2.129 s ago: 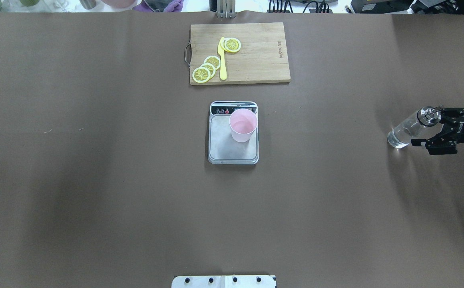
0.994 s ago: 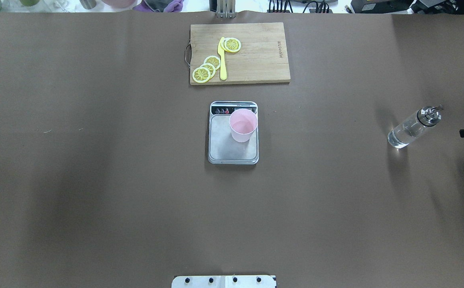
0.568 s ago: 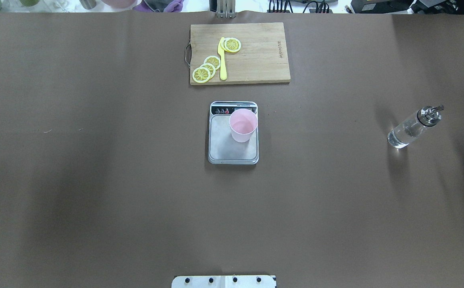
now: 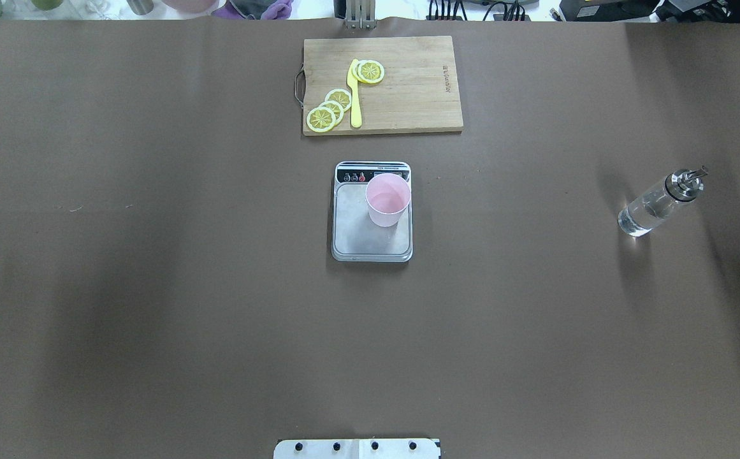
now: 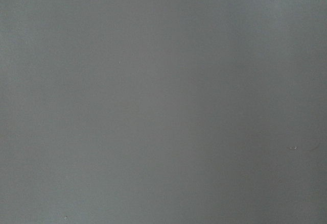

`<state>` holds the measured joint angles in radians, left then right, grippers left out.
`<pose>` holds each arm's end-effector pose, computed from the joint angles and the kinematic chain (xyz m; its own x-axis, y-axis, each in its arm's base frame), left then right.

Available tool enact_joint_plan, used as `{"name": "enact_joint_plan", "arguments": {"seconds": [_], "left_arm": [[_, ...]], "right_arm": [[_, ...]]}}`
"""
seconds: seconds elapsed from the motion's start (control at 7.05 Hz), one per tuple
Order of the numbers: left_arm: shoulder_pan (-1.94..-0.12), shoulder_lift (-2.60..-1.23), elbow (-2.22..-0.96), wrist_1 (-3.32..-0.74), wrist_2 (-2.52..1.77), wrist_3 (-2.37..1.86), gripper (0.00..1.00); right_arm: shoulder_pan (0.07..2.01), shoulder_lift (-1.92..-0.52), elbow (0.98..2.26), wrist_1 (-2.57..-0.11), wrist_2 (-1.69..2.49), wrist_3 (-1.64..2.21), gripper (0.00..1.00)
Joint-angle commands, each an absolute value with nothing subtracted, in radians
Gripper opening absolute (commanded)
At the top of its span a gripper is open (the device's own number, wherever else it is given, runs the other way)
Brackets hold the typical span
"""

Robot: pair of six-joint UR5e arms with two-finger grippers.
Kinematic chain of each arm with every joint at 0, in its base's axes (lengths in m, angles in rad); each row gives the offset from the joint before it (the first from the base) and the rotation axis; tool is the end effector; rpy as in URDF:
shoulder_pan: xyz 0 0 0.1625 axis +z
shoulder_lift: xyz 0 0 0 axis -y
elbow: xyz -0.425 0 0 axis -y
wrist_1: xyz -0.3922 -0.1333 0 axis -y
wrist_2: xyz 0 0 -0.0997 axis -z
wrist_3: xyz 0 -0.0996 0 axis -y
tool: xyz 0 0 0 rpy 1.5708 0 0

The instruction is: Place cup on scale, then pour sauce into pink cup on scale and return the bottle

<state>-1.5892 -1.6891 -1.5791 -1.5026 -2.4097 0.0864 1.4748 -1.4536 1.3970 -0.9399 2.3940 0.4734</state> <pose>-0.0692 -0.5415 0.5956 0.6681 0.1171 -0.7348 -0.0394 0.9917 0.1222 0.0061 -0.5649 0.6095 0.6050 -0.0299 0.7956 -0.2195 0.9543 0.2028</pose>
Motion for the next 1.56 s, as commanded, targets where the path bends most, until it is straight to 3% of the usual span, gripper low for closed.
{"name": "enact_joint_plan", "arguments": {"seconds": [0.0, 0.99, 1.42], "left_arm": [[-1.589, -1.686, -1.582, -1.499, -2.411, 0.077, 0.97], [-1.589, -1.69, -1.582, -1.503, -2.402, 0.077, 0.98], [-1.589, -1.694, -1.589, -1.5, -2.401, 0.072, 0.98]], "right_arm": [[1.477, -1.436, 1.437, -1.156, 2.346, 0.465, 1.0], [1.519, -1.51, 1.427, -1.414, 2.254, 0.278, 1.0], [1.52, -1.626, 1.505, -1.41, 2.246, 0.173, 1.0]]}}
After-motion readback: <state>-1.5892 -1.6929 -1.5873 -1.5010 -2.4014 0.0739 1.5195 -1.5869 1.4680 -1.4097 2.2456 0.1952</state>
